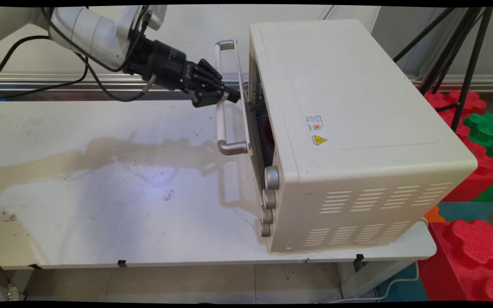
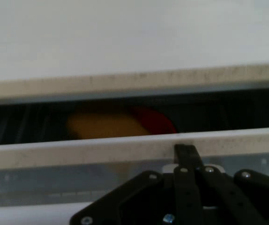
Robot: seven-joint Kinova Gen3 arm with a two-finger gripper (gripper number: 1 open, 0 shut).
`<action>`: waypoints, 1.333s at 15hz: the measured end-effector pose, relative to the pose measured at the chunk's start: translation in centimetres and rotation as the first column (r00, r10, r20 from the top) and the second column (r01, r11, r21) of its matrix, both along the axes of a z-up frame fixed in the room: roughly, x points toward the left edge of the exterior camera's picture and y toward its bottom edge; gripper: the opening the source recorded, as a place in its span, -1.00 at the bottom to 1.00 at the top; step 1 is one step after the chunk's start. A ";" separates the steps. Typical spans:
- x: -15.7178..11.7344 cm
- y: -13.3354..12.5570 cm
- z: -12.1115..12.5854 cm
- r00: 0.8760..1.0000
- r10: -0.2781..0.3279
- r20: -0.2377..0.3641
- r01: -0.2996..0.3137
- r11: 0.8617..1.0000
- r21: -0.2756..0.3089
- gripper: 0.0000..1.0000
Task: Open the oven
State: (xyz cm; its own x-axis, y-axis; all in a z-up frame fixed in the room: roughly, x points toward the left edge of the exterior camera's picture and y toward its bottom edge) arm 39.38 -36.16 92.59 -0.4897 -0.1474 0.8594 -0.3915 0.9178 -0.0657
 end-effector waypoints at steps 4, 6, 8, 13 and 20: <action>1.5 0.4 -0.8 1.000 0.000 0.029 0.000 1.000 0.009 -1.00; 2.5 0.9 -1.2 0.999 0.004 0.044 -0.004 1.000 0.016 -1.00; 3.4 1.1 -1.6 0.998 0.003 0.059 -0.005 1.000 0.022 -1.00; 5.5 1.7 -2.7 0.995 0.000 0.097 -0.004 0.999 0.037 -1.00; 9.0 4.1 -4.5 0.988 0.000 0.152 -0.009 0.998 0.062 -1.00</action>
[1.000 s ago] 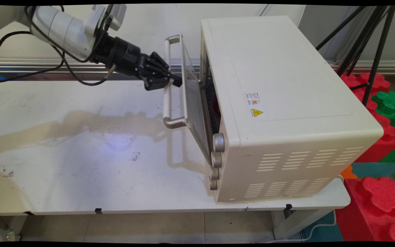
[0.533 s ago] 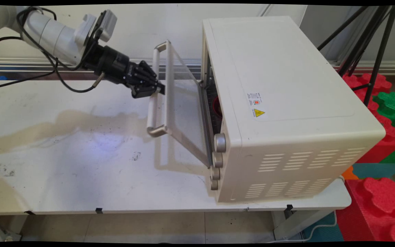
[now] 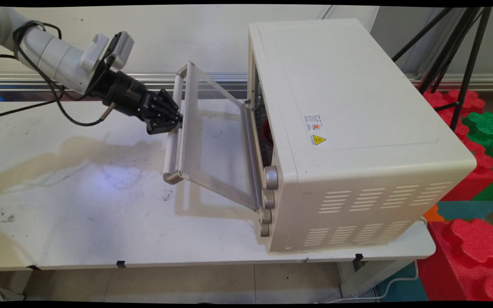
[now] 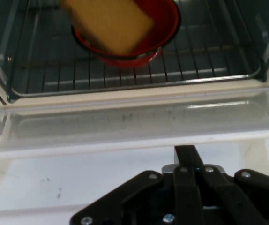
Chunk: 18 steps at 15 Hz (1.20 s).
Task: Open the oven
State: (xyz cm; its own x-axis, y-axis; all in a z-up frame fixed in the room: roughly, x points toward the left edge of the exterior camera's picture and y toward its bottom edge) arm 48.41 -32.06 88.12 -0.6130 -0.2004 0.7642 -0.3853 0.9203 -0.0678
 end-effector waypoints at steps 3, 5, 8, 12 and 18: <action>0.8 0.0 -0.6 1.000 -0.006 0.017 0.006 1.000 0.010 -1.00; 1.7 0.2 -1.4 0.999 -0.007 0.035 0.006 1.000 0.021 -1.00; 2.4 0.3 -2.4 0.999 -0.009 0.054 0.007 1.000 0.031 -1.00; 2.7 0.3 -4.0 0.997 -0.013 0.075 0.010 0.999 0.040 -1.00; 3.3 0.5 -6.4 0.994 -0.024 0.111 0.018 0.998 0.054 -1.00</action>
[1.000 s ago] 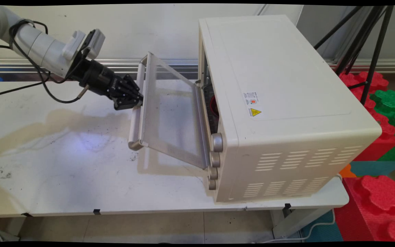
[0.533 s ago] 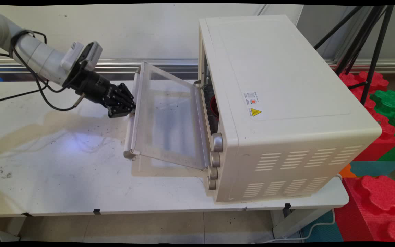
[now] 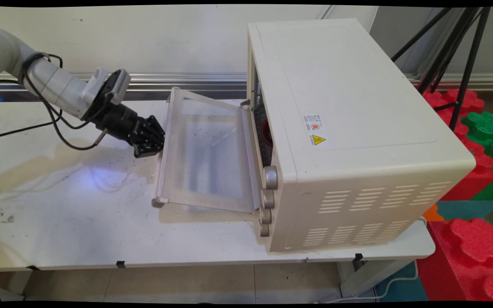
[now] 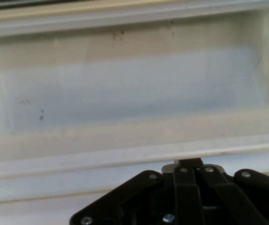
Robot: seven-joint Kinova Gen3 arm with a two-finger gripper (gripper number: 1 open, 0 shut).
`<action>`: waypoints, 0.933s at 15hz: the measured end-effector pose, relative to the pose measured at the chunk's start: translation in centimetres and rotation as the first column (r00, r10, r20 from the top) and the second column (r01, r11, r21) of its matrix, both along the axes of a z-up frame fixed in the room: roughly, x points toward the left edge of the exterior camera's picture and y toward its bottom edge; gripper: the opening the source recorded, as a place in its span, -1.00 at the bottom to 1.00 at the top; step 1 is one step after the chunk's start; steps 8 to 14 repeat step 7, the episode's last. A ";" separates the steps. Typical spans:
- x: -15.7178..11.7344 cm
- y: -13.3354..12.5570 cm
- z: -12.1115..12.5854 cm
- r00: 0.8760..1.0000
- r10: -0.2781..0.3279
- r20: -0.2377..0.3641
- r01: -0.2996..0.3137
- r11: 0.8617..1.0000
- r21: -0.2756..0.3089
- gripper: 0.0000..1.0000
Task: Open the oven
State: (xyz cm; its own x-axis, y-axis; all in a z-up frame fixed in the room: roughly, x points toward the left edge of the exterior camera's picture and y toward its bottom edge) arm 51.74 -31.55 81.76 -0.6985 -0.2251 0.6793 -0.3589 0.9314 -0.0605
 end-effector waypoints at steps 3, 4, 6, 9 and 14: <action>-0.4 -1.6 -0.8 0.999 -0.026 0.019 0.026 1.000 0.008 -1.00; -0.3 -1.3 -1.0 0.999 -0.028 0.024 0.027 1.000 0.010 -1.00; 0.2 -0.6 -1.3 0.999 -0.030 0.034 0.029 0.999 0.015 -1.00; 0.3 -0.3 -1.4 0.999 -0.031 0.037 0.030 0.999 0.016 -1.00; 0.3 -0.3 -1.4 0.999 -0.031 0.037 0.030 0.999 0.016 -1.00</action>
